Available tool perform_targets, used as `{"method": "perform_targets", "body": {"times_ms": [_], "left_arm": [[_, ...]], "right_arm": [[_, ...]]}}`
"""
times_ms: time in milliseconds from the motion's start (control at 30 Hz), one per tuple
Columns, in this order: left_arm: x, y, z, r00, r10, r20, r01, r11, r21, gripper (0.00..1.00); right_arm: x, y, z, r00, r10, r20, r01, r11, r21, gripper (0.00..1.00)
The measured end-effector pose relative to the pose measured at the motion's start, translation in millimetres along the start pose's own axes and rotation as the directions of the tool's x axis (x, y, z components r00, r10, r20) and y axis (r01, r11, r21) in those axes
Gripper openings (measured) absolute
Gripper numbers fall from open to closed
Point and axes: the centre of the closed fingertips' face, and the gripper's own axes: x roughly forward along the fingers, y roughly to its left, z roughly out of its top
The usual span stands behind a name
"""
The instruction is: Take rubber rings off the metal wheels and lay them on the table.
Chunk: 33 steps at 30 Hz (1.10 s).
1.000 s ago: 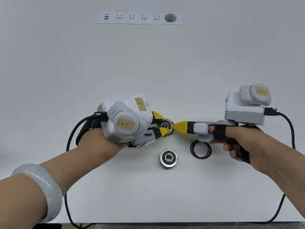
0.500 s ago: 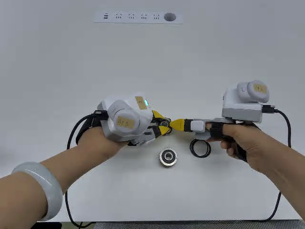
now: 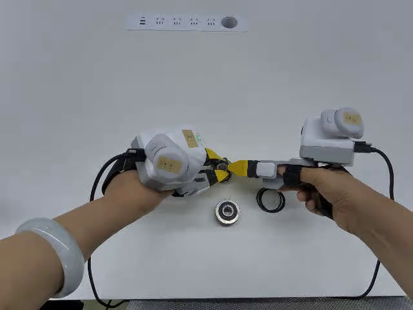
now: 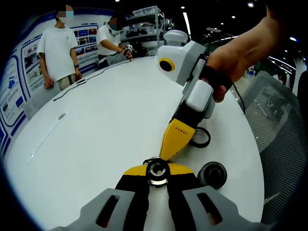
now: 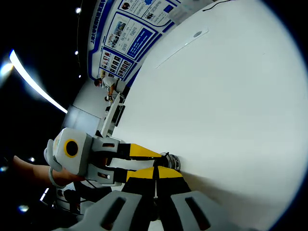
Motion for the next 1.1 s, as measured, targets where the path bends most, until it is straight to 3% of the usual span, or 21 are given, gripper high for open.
{"method": "perform_targets", "body": {"times_ms": [433, 800, 967, 1100], "left_arm": [[-0.4, -0.5, 0.7, 1.0, -0.004, 0.001, 0.004, 1.0, 0.004, 0.13], [-0.1, -1.0, 1.5, 1.0, -0.007, -0.004, 0.007, 1.0, 0.024, 0.14], [-4.0, 1.0, 7.2, 0.9997, 0.001, 0.025, -0.002, 1.0, 0.019, 0.19], [-9.0, 3.1, 6.4, 0.9997, 0.009, 0.023, -0.01, 0.999, 0.032, 0.21]], "right_arm": [[-1.8, 4.2, -0.9, 0.9995, 0.031, -0.002, -0.031, 0.999, 0.018, 0.01], [-0.2, -4.3, -0.7, 0.9999, -0.005, 0.011, 0.005, 1.0, 0.023, 0.01], [-0.9, -5.5, -0.2, 0.9998, -0.013, 0.016, 0.013, 1.0, 0.021, 0.01], [-1.1, -3.8, 0.0, 0.9998, -0.01, 0.016, 0.009, 1.0, 0.017, 0.01]]}}
